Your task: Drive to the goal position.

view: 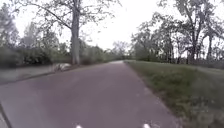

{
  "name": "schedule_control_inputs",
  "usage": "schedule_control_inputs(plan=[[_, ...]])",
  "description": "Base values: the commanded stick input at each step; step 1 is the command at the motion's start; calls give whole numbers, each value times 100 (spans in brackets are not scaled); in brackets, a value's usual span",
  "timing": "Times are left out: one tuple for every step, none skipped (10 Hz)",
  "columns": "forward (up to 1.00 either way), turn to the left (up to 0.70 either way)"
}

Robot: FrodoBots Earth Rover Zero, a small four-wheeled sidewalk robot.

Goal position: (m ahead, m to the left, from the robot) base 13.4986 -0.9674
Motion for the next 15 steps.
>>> schedule_control_inputs(plan=[[100,0],[100,-12],[100,-30],[100,-40],[100,-40],[100,0],[100,0],[100,0],[100,0],[100,0],[100,0],[100,0],[100,0],[100,0],[100,0]])
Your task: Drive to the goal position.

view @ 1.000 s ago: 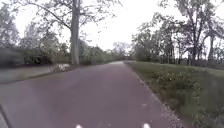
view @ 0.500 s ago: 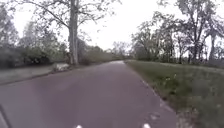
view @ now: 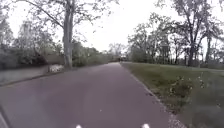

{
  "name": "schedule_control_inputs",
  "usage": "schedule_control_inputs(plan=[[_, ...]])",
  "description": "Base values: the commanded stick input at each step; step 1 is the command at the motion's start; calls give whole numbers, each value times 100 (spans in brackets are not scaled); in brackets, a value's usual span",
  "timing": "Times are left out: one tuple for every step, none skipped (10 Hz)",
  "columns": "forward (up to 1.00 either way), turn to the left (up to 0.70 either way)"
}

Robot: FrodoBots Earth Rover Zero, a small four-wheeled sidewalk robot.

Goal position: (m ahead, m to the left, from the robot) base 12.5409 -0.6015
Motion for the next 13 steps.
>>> schedule_control_inputs(plan=[[100,0],[100,0],[100,0],[100,0],[100,-40],[100,-38],[100,-25],[100,-11],[100,0],[100,0],[100,0],[100,0],[100,-7]])
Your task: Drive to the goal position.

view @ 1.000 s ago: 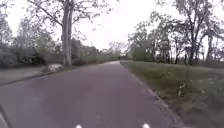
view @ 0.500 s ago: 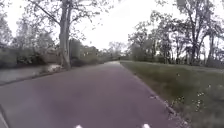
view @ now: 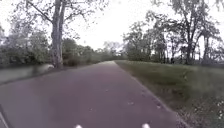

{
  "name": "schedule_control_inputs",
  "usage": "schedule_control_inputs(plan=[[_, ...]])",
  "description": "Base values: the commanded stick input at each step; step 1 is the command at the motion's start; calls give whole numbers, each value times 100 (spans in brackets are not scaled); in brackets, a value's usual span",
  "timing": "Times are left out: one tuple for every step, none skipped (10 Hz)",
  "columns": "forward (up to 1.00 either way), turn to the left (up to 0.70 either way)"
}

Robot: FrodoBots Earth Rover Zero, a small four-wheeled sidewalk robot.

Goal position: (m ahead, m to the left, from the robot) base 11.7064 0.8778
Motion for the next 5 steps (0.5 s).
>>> schedule_control_inputs(plan=[[100,-27],[100,-40],[100,-21],[100,0],[100,0]])
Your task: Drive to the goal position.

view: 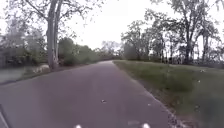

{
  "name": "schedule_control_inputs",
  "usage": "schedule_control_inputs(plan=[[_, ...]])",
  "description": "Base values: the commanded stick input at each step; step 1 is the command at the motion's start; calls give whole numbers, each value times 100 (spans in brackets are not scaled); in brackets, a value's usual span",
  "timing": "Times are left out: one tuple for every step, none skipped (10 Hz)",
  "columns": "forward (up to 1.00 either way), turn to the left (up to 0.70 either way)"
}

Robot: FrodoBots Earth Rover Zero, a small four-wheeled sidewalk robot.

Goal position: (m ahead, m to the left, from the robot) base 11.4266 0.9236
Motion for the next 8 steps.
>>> schedule_control_inputs(plan=[[100,0],[100,0],[100,0],[100,0],[100,0],[100,0],[100,0],[100,0]])
